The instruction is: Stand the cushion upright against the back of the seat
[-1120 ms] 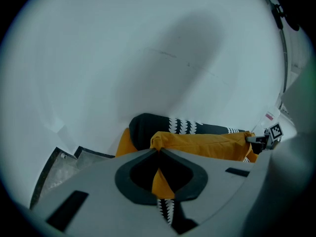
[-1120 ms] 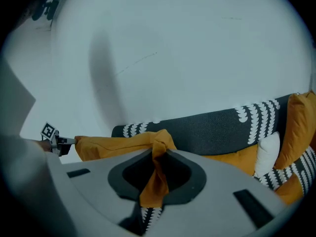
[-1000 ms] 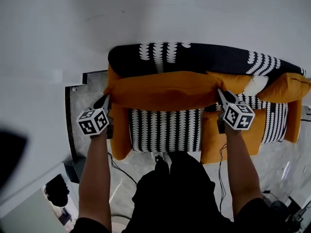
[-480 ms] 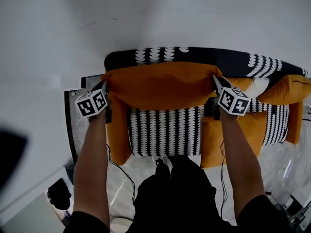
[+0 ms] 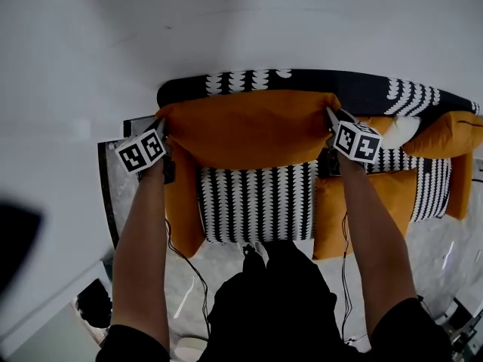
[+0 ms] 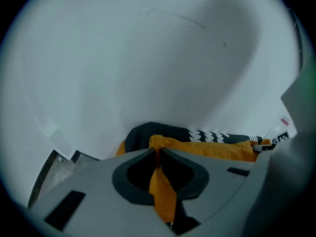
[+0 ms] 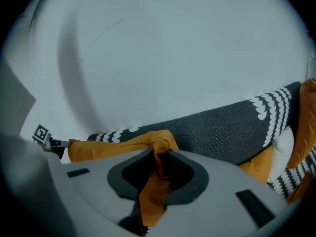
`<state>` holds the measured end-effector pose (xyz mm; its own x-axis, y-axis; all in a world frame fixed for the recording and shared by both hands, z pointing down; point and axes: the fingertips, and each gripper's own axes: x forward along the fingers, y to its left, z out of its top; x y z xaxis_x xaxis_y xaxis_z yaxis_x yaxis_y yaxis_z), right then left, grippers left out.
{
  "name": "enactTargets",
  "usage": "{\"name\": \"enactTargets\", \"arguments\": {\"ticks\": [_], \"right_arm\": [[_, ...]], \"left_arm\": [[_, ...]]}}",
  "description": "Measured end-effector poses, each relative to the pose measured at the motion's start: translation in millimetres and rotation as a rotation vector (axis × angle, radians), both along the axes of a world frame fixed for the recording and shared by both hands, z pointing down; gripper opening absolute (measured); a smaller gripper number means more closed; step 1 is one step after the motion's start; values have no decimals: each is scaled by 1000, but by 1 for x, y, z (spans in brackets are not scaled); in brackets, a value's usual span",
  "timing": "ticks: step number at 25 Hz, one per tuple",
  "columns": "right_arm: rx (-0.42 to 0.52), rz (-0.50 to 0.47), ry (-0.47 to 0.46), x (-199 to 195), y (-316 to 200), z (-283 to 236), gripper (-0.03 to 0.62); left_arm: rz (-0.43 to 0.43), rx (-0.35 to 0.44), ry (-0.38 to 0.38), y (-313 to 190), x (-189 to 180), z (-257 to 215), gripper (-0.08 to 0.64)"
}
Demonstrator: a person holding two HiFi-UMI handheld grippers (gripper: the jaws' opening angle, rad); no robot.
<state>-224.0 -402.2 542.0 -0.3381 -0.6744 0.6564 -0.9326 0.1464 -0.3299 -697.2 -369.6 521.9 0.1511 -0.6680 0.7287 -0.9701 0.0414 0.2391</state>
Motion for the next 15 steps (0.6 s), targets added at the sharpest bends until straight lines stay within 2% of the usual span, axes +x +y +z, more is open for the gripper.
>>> {"name": "enactTargets", "arguments": {"ticks": [3,5,9,11,15], "right_arm": [[-9,12,-15,1,0,-2,78],[-15,11,-19,3,1,-3,89],[-5,-6,24,10,6,-14,156],[10,-15,69,12,11,-24,187],[65,-33,137,9,29,-50,192]], "left_arm": [[17,-15,-23,4,-2,-4,94],[55,-16,-63,7,-1,-10,165],[133,17,-128,10,9,-28,173],[139,36,-127,13,11,-38,173],[129,72,-89,28,21,-61,172]]}}
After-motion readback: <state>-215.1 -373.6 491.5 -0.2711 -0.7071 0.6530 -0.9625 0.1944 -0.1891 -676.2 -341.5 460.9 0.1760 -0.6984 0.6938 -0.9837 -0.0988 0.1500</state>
